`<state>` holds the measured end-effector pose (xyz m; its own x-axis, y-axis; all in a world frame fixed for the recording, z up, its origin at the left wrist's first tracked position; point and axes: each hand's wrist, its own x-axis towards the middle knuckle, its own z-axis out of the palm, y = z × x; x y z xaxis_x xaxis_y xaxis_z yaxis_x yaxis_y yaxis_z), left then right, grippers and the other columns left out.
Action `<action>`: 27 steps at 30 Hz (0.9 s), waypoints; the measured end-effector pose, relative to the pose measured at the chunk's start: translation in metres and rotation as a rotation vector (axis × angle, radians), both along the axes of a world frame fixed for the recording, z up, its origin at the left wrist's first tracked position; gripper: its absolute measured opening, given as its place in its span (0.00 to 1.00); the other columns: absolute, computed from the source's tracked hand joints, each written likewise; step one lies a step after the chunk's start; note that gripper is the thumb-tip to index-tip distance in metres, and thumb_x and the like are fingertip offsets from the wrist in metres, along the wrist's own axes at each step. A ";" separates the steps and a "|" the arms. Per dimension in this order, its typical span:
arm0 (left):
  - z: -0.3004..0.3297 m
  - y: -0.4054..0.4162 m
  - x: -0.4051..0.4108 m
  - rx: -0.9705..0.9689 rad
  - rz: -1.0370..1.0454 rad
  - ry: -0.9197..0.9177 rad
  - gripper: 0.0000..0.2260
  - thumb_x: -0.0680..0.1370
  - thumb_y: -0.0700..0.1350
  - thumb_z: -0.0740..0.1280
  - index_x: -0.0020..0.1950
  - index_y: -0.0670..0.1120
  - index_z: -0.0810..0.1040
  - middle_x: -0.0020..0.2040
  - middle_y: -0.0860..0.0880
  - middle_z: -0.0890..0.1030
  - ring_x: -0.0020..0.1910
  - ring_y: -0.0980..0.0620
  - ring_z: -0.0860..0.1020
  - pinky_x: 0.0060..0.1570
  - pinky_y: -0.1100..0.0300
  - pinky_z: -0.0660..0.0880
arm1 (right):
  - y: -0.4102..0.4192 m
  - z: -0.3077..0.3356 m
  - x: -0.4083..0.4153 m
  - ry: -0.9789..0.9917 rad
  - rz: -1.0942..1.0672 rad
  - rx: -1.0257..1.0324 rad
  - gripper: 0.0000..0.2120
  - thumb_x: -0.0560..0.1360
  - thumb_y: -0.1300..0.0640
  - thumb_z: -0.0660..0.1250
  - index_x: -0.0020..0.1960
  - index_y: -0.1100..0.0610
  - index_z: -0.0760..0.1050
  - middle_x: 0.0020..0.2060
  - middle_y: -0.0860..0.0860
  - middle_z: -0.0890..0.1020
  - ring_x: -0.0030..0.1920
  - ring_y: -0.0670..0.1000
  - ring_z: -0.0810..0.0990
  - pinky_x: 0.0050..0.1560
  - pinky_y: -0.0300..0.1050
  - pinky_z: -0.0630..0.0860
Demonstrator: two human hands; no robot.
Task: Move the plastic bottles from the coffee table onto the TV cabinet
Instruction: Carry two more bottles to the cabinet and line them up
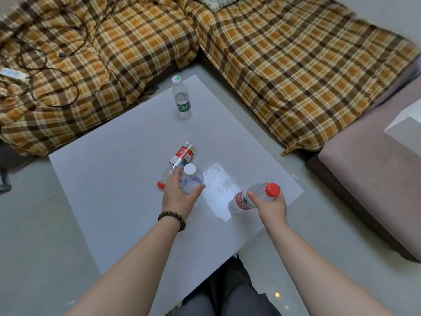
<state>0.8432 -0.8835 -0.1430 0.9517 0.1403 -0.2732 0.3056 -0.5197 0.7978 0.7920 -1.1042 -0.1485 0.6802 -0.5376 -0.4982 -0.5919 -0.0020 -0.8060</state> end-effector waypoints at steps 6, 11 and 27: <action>0.012 -0.030 -0.021 -0.024 -0.187 -0.024 0.30 0.68 0.52 0.76 0.67 0.53 0.67 0.62 0.51 0.74 0.59 0.53 0.73 0.61 0.54 0.73 | -0.014 0.023 -0.045 -0.094 -0.150 -0.028 0.25 0.64 0.57 0.78 0.59 0.52 0.74 0.51 0.50 0.80 0.52 0.52 0.79 0.54 0.45 0.74; 0.017 -0.083 -0.045 -0.027 -0.404 -0.047 0.30 0.69 0.51 0.75 0.67 0.53 0.66 0.64 0.50 0.73 0.60 0.50 0.74 0.62 0.52 0.73 | -0.037 0.033 -0.104 -0.120 -0.319 -0.107 0.22 0.62 0.57 0.78 0.53 0.52 0.76 0.46 0.50 0.82 0.48 0.52 0.81 0.53 0.48 0.77; 0.050 -0.246 -0.269 -0.127 -1.246 -0.112 0.31 0.70 0.51 0.74 0.69 0.49 0.67 0.64 0.49 0.73 0.63 0.50 0.72 0.61 0.54 0.72 | -0.070 0.070 -0.408 -0.131 -1.027 -0.282 0.23 0.62 0.55 0.78 0.53 0.47 0.73 0.43 0.42 0.79 0.48 0.50 0.79 0.53 0.46 0.75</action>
